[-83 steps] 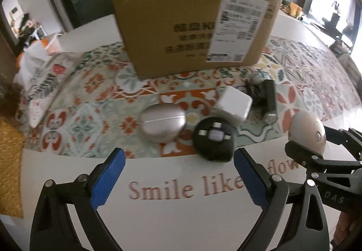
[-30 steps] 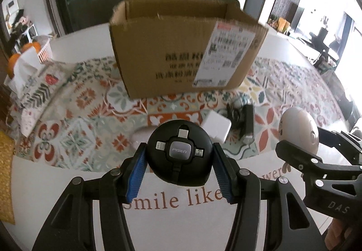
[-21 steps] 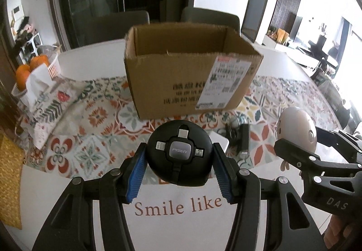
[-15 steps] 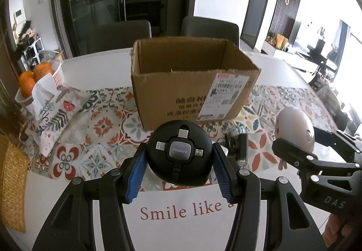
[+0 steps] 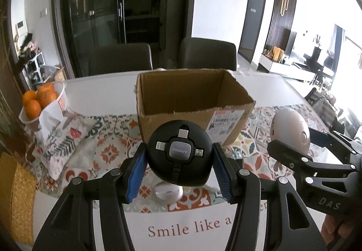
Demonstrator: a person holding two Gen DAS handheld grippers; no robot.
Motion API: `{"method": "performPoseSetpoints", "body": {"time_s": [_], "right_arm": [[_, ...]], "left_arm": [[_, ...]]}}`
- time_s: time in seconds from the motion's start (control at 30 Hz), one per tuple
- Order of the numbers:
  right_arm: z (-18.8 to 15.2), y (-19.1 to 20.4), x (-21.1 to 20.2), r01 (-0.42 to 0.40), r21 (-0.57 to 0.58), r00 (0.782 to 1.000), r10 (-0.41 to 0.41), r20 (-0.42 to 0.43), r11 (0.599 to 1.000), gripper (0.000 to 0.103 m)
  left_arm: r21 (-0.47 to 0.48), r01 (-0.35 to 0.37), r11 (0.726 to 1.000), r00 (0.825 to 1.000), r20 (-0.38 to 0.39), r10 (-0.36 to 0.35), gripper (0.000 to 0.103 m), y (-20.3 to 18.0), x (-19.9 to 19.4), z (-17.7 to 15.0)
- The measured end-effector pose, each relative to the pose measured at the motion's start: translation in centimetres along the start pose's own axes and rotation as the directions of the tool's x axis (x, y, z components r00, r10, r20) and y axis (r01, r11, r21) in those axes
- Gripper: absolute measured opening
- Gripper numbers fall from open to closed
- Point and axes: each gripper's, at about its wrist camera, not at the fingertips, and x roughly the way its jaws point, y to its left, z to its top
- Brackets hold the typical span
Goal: Organize rigid objects
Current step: 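Carry the black puck with the left tool toward the box while the right tool carries the lamp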
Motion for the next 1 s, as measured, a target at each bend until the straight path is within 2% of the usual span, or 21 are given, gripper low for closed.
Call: {"method": "performPoseSetpoints", "body": {"time_s": [0.53, 1.0], "right_arm": [[4.3, 0.7, 0.5, -0.010, -0.030, 0.997, 0.012, 0.077, 1.000, 0.075], [8.0, 0.1, 3.4, -0.020, -0.041, 0.996, 0.024, 0.090, 0.999, 0.075]], "left_arm": [[0.018, -0.024, 1.000, 0.996, 0.083, 0.022, 0.055, 0.8, -0.1, 4.2], [0.032, -0.047, 0.998, 0.994, 0.097, 0.044, 0.055, 1.7, 2.5, 7.9]]}}
